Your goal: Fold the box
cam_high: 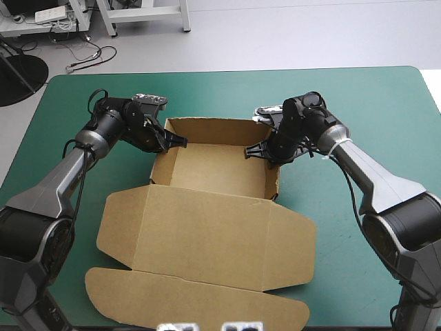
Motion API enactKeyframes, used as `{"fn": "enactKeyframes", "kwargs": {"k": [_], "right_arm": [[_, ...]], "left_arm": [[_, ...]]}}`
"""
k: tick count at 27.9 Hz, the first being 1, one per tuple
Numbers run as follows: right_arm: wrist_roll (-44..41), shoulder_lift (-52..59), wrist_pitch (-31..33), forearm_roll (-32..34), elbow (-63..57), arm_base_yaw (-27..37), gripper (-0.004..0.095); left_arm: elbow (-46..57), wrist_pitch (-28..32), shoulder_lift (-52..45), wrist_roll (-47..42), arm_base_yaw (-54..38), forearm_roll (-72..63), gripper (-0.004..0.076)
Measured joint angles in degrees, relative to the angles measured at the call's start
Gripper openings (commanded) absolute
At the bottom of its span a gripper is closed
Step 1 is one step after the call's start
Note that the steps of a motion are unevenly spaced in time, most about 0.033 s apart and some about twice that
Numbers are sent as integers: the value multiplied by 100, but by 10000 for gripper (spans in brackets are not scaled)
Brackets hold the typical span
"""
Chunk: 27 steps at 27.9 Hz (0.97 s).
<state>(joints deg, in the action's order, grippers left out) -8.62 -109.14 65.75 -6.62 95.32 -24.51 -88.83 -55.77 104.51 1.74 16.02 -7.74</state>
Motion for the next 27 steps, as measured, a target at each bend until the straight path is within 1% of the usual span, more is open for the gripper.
{"fn": "enactKeyframes", "kwargs": {"k": [3, 5, 7, 9, 11, 13, 15, 21, 25, 27], "right_arm": [[54, -46, 88, 166, 0, -36, 418], [101, -46, 174, 262, 0, -54, 469], [123, -46, 268, 353, 0, -61, 471], [126, -46, 356, 432, 0, -61, 471], [126, -46, 395, 491, 0, -61, 471], [126, -46, 414, 514, 0, -61, 471], [126, -46, 426, 514, 9, -61, 471], [126, -46, 475, 523, 446, -61, 471], [126, 9, 481, 548, 784, -61, 471], [126, 100, 497, 662, 1003, -61, 471]], "left_arm": [[-63, -89, 48, 106, 12, -84, 25], [-164, -228, 100, 139, 25, -95, 69], [-264, -402, 159, 178, 37, -101, 125], [-301, -812, 257, 258, 55, -150, 179], [-301, -1109, 391, 312, 95, -225, 256], [-301, -1234, 434, 351, 108, -264, 330], [-301, -1332, 442, 362, 114, -319, 387], [-301, -1391, 436, 362, 135, -320, 388], [-306, -1379, 391, 365, 142, -82, 388], [-431, -1407, 339, 365, 142, 83, 388]]}}
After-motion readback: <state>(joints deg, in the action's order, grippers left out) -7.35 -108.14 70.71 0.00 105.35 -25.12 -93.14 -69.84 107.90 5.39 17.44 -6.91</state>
